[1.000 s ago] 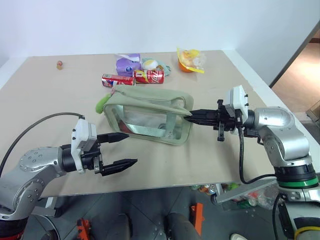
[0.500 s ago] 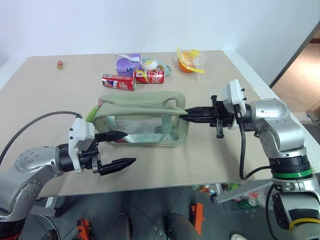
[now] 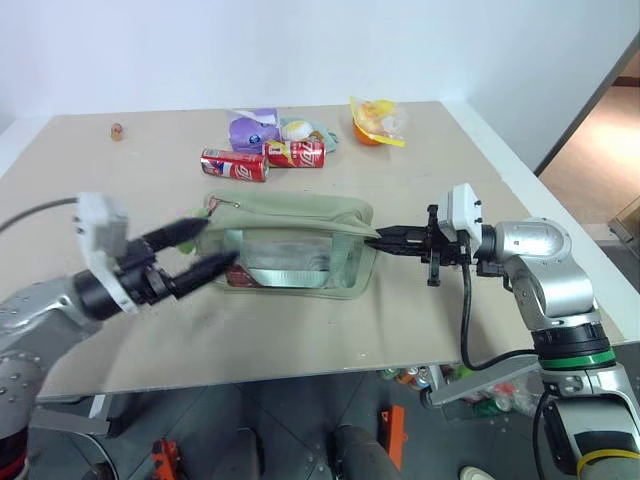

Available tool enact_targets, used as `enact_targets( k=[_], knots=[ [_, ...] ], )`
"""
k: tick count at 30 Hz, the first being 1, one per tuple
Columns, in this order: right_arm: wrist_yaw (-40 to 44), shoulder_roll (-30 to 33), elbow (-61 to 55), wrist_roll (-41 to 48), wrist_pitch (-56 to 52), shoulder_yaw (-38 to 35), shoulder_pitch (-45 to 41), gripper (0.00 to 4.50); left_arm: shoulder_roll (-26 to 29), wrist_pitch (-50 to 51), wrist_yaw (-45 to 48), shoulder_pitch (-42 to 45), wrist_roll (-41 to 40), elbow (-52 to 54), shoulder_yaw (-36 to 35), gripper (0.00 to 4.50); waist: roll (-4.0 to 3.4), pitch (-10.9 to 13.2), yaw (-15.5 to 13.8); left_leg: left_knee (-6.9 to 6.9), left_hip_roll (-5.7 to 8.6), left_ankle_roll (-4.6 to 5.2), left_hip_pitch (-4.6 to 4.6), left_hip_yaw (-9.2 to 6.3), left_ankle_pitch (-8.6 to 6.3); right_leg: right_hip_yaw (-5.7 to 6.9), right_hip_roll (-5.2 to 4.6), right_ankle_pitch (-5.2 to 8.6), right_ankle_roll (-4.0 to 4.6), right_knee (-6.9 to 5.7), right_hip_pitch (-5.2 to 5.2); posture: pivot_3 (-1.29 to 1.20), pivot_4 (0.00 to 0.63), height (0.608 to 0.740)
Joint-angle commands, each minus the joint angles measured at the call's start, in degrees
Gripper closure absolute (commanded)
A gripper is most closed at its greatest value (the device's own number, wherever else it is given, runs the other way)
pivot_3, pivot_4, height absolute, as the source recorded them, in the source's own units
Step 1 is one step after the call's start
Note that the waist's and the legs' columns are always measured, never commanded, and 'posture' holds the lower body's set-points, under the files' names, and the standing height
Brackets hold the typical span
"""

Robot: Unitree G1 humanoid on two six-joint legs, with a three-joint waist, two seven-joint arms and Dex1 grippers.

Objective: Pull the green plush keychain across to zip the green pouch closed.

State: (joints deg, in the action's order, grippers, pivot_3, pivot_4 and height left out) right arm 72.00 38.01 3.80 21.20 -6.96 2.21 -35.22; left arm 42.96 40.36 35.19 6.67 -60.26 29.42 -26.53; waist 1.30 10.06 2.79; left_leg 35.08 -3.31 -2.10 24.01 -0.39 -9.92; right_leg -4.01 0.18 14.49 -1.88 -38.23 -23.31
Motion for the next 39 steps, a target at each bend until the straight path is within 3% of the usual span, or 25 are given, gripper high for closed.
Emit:
enact_targets(
  k=[1, 8, 9, 13, 20, 21, 29, 33, 39],
  knots=[
    [-0.67, 0.3, -2.9, 0.15, -0.62, -0.19, 0.41, 4.41, 1.85, -4.22, 1.61, -0.67, 6.19, -2.75, -1.47, 0.0, 0.0, 0.0, 0.0, 0.0, -0.01, 0.0, -0.02, 0.01, 0.0, -0.01, 0.01, -0.01, 0.01, 0.0, 0.01, 0.0, 0.15, 0.74],
    [-1.25, 0.53, -3.25, 0.06, -1.12, -0.38, -0.5, 4.41, 2.04, -10.19, 9.3, 0.96, 15.45, -11.27, 4.26, 0.0, 0.0, 0.0, -0.02, 0.0, -0.05, -0.02, -0.06, 0.11, 0.01, -0.08, 0.06, -0.04, 0.06, 0.0, -0.02, 0.0, 0.15, 0.74],
    [-1.35, 0.56, -3.18, 0.01, -1.1, -0.44, -0.65, 4.5, 1.93, -10.52, 10.07, 1.25, 15.98, -11.99, 4.85, 0.53, 0.0, 0.0, -0.01, 0.0, -0.05, -0.02, -0.06, 0.11, 0.01, -0.08, 0.06, -0.04, 0.06, 0.0, -0.02, 0.0, 0.15, 0.74],
    [-1.55, 0.92, -3.6, -0.19, -1.04, -0.6, -0.37, 4.5, 1.03, -11.59, 11.47, 2.1, 17.74, -14.06, 6.2, 1.92, 0.0, 0.0, -0.03, 0.0, -0.11, -0.03, -0.02, 0.13, 0.01, -0.09, 0.1, -0.03, 0.06, 0.0, -0.05, 0.0, 0.15, 0.74],
    [-2.02, 1.45, -4.59, -0.29, -1.14, -0.76, 0.33, 4.5, 0.14, -10.51, 10.62, 3.77, 15.82, -14.02, 3.38, 4.31, 0.01, 0.0, -0.04, 0.0, -0.13, -0.03, 0.0, 0.13, 0.0, -0.09, 0.12, -0.04, 0.05, 0.0, -0.05, 0.0, 0.15, 0.74],
    [-2.02, 1.58, -4.68, -0.3, -1.17, -0.77, 0.4, 4.5, 0.09, -10.16, 10.24, 3.89, 15.26, -13.91, 2.76, 4.48, 0.01, 0.0, -0.04, 0.0, -0.13, -0.03, -0.01, 0.14, 0.01, -0.1, 0.12, -0.04, 0.05, 0.0, -0.05, 0.0, 0.15, 0.74],
    [-1.76, 2.21, -4.83, -0.35, -1.2, -0.56, 0.47, 4.5, 2.37, -6.46, 8.88, 9.71, 10.51, -11.45, 1.16, 4.48, 0.09, 0.04, -0.15, 0.04, -0.13, -0.03, 0.03, 0.12, 0.01, -0.08, 0.11, -0.06, 0.02, 0.01, -0.05, 0.0, 0.15, 0.74],
    [-1.41, 2.25, -4.05, -0.93, -0.67, -0.12, 0.15, 4.5, 1.84, -6.02, 8.85, 16.81, 11.52, -10.64, 6.5, 4.48, 0.09, 0.05, -0.17, 0.1, -0.12, -0.03, 0.05, 0.12, 0.0, -0.08, 0.11, -0.07, 0.0, 0.01, -0.02, 0.0, 0.15, 0.74],
    [-1.3, 1.96, -3.63, -1.41, -0.73, 0.23, -0.54, 4.5, -3.6, -7.82, 11.1, 25.75, 15.4, -12.48, 17.24, 4.48, 0.09, 0.05, -0.1, 0.21, -0.11, -0.03, 0.1, 0.12, 0.0, -0.1, 0.12, -0.12, -0.08, 0.01, -0.01, 0.0, 0.15, 0.74]
  ],
)
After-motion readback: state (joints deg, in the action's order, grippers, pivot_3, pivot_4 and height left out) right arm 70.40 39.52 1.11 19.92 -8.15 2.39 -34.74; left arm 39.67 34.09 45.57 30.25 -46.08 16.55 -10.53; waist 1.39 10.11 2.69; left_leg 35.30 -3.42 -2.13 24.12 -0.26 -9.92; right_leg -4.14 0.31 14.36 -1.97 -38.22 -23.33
